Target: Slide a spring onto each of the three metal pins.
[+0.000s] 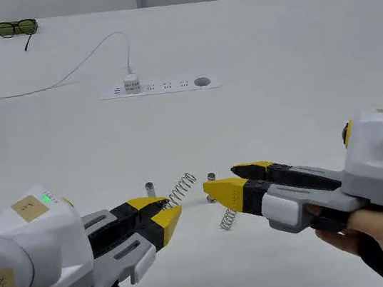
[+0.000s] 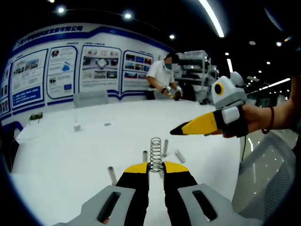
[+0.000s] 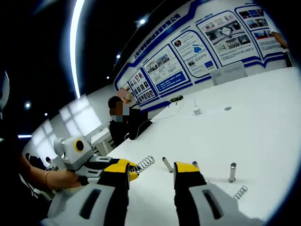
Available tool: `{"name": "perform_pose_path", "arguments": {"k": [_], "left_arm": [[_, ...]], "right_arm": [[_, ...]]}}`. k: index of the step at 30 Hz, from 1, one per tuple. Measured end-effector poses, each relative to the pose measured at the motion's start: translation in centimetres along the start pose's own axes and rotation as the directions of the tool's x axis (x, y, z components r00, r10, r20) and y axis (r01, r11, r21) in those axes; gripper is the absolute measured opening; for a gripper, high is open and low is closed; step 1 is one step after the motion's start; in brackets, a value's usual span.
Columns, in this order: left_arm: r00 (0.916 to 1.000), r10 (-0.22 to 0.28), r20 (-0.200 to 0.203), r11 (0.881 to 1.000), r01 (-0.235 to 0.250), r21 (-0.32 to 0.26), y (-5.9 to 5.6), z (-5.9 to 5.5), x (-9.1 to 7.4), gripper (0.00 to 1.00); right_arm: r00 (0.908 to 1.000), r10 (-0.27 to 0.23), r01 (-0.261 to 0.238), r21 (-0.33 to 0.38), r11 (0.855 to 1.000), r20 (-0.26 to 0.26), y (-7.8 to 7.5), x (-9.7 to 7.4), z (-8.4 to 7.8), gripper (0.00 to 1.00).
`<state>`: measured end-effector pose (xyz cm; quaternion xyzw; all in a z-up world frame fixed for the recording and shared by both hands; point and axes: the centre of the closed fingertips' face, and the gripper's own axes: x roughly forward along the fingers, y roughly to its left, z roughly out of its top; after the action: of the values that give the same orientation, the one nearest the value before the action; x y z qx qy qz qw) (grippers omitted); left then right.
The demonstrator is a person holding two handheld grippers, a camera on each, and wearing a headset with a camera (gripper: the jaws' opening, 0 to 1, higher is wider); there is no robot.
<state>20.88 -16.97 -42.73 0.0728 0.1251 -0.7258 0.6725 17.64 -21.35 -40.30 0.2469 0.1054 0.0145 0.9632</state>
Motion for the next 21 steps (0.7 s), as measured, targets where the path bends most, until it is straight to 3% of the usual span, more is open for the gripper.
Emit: {"name": "perform_pose_path", "arguments": {"k": [6,8,12,21], "left_arm": [[0.9988,-0.03,0.039,0.999,0.031,-0.026,-0.8,0.5,-0.2,0.1],[0.998,-0.038,0.051,0.999,0.039,-0.021,-1.1,0.9,-0.3,0.1],[0.9963,-0.047,0.072,0.999,0.049,-0.023,-1.4,1.3,-0.4,0.1],[0.9918,-0.088,0.093,0.996,0.09,-0.012,-2.5,1.7,-0.3,0.1]], "right_arm": [[0.9994,0.021,-0.024,0.094,0.995,0.029,0.7,0.6,-0.2,0.34],[0.9983,0.033,-0.04,0.156,0.987,0.049,1.0,0.8,-0.1,0.32],[0.9968,0.044,-0.057,0.214,0.975,0.067,1.2,1.0,0.0,0.3],[0.9957,0.06,-0.077,0.261,0.962,0.071,1.5,1.3,-0.3,0.22]]}}
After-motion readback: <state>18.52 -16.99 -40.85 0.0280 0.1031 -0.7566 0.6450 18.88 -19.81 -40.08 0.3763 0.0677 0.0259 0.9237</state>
